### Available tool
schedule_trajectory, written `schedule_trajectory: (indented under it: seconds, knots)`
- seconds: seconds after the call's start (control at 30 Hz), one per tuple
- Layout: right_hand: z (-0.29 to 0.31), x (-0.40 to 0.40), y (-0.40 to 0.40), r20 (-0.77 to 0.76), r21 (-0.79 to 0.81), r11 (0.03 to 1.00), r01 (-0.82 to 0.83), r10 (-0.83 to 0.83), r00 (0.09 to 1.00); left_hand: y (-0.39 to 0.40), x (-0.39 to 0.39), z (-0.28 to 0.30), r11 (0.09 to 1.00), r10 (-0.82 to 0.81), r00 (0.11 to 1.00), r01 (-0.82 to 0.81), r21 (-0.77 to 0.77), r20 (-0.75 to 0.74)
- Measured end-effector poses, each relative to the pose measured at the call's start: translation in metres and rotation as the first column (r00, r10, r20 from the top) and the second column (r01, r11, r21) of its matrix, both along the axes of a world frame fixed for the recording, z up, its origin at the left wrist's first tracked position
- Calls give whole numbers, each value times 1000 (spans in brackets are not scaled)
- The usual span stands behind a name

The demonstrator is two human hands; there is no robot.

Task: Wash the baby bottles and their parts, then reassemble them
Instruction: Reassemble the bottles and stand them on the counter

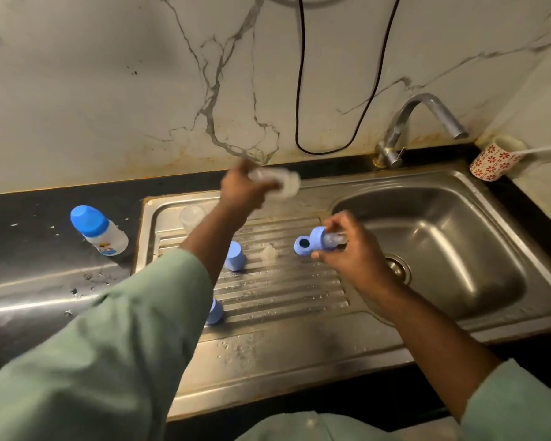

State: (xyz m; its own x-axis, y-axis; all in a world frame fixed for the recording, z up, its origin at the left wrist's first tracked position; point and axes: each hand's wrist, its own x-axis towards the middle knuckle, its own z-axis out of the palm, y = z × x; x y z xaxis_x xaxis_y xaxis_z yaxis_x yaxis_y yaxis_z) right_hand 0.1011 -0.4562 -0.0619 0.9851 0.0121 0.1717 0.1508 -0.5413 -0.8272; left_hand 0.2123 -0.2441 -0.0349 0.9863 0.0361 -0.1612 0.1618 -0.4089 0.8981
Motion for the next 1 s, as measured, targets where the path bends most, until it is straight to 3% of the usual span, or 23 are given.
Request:
schedule_trajectory:
  seconds: [0.03,0.07,0.17,0.27,0.37,0.53,0.63,0.7,0.77,0.83,0.9,0.97,1.0]
  knots:
    - [3,2,-4,9,87,996,22,-23,1000,3,-3,6,967,72,995,-85,-239,-62]
    - [7,6,-11,6,179,983,30,-32,999,3,-8,10,952,44,990,-83,-294,-137]
    - [16,16,-28,-54,282,959,17,-1,999,8,-43,3,965,-93,905,-20,-261,-414]
    - [24,20,-37,-62,247,966,-70,88,994,10,-70,-7,897,-168,834,-92,-433,-525]
    - [32,14,-38,-74,188,958,-218,235,969,10,-90,-9,835,-273,792,-87,-544,-546]
    - [42,4,-31,-153,137,915,-379,398,905,11,-111,-2,809,-318,761,-93,-580,-565]
    - [42,1,-32,-154,117,915,-385,400,903,12,-119,4,802,-303,821,-54,-595,-484]
    - [42,0,-34,-154,197,908,-369,401,903,14,-123,5,769,-307,881,6,-639,-360]
    - [41,-4,-29,-199,321,896,-307,381,903,16,-126,5,808,-324,923,156,-567,-206]
    - [37,-8,-24,-359,296,927,-231,332,872,14,-127,7,910,-381,924,375,-179,0]
    - [35,-9,-23,-584,148,956,-254,292,757,9,-127,6,868,-491,856,464,180,161]
    - [34,-7,-26,-694,96,951,-294,276,665,3,-130,6,862,-501,839,461,211,214]
    - [34,-5,-28,-677,140,946,-293,307,669,2,-131,4,881,-469,854,431,196,227]
